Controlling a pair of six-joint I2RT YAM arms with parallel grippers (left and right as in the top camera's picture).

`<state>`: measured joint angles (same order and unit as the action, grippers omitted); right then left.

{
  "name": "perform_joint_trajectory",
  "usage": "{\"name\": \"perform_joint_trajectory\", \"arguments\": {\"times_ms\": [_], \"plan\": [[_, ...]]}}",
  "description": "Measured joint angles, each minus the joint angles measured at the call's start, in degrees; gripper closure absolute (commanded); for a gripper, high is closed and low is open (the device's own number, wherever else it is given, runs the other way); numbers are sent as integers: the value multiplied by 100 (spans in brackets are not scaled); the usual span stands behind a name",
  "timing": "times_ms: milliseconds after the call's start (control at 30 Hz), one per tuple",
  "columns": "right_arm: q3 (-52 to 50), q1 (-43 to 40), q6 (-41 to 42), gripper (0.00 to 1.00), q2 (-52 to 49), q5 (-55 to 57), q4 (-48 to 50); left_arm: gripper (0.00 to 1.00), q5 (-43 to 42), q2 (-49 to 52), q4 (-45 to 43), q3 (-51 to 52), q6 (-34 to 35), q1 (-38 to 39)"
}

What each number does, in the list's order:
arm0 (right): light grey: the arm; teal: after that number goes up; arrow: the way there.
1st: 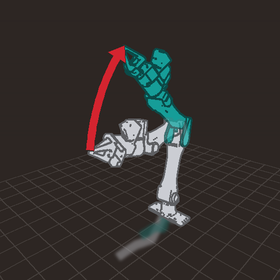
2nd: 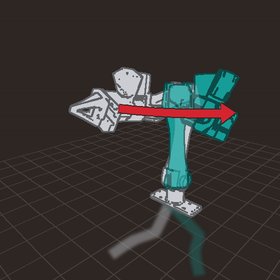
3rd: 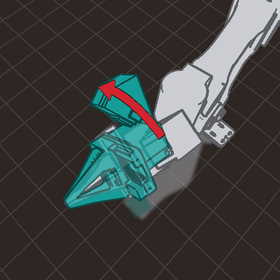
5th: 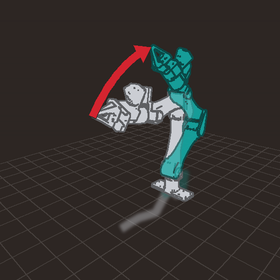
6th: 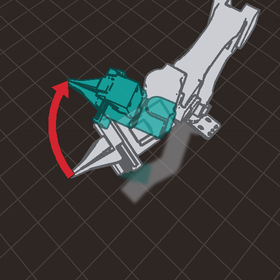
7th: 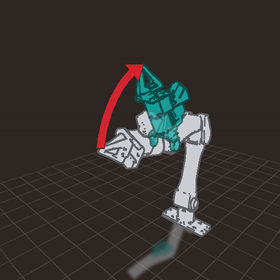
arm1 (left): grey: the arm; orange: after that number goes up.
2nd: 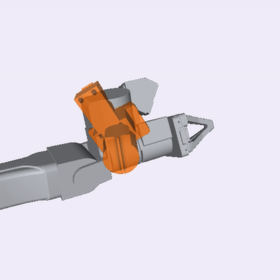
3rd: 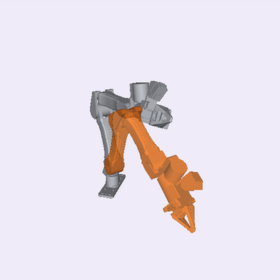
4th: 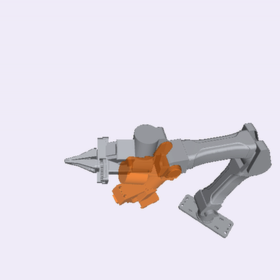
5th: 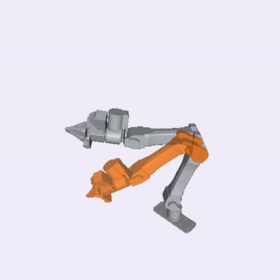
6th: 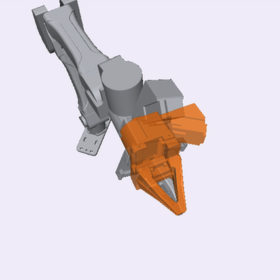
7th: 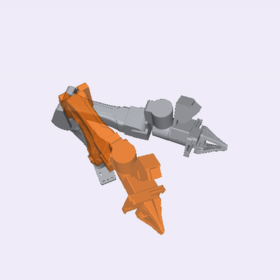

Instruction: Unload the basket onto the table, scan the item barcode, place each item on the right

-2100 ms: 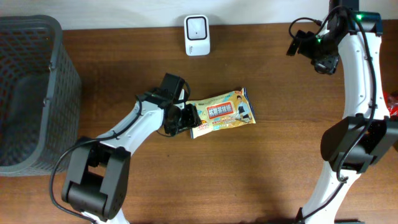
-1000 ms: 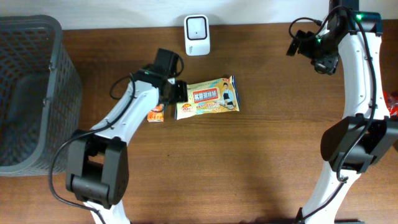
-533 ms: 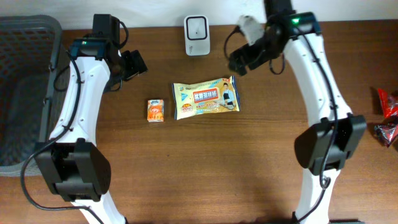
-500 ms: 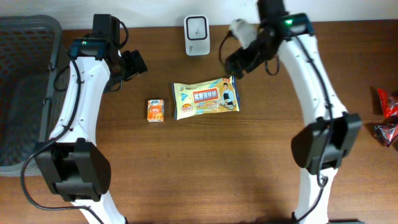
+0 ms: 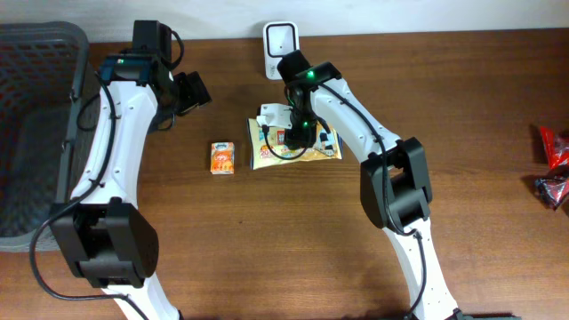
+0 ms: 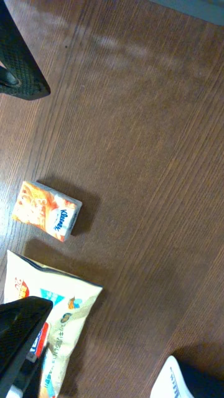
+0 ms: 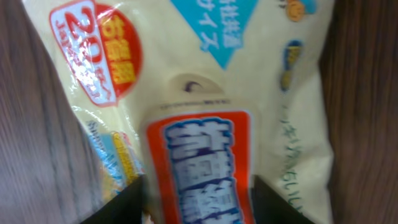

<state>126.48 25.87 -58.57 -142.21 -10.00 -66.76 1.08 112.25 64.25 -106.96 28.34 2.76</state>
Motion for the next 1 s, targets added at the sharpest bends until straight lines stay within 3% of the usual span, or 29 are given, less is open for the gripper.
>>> {"name": "perform_joint_trajectory", "arguments": {"times_ms": [100,333,500,533,567,600,733,767,800,833,867,900,1000], "plan": [[7,-17,540,96,-4,-52,20,1,2,0,2,0,0,0],[28,-457,2638,96,-4,-553,-31,1,2,0,2,0,0,0],[1115,-879,3727,96,4,-2494,-964,1,2,0,2,0,0,0],[1248,-968,3825,85,22,-2747,-1099,1,2,0,2,0,0,0],[1261,-1038,3943,27,26,-2778,-1300,1,2,0,2,0,0,0],[1261,-1058,3954,2,26,-2553,-1388,1,0,0,0,0,2,0],[824,-708,3665,1,35,-1335,-1178,1,2,0,2,0,0,0],[356,-479,3578,5,52,-918,-688,1,2,2,4,0,2,0],[13,-332,3560,31,63,-527,-396,1,0,2,7,0,2,0],[-387,-177,3506,65,120,-76,107,1,2,2,0,0,0,0],[-603,-105,3521,84,208,164,361,1,2,2,0,0,0,0],[-822,-57,3486,96,293,343,647,1,0,2,2,0,0,0],[-868,-42,3731,96,437,417,678,1,2,2,4,0,0,0]]}}
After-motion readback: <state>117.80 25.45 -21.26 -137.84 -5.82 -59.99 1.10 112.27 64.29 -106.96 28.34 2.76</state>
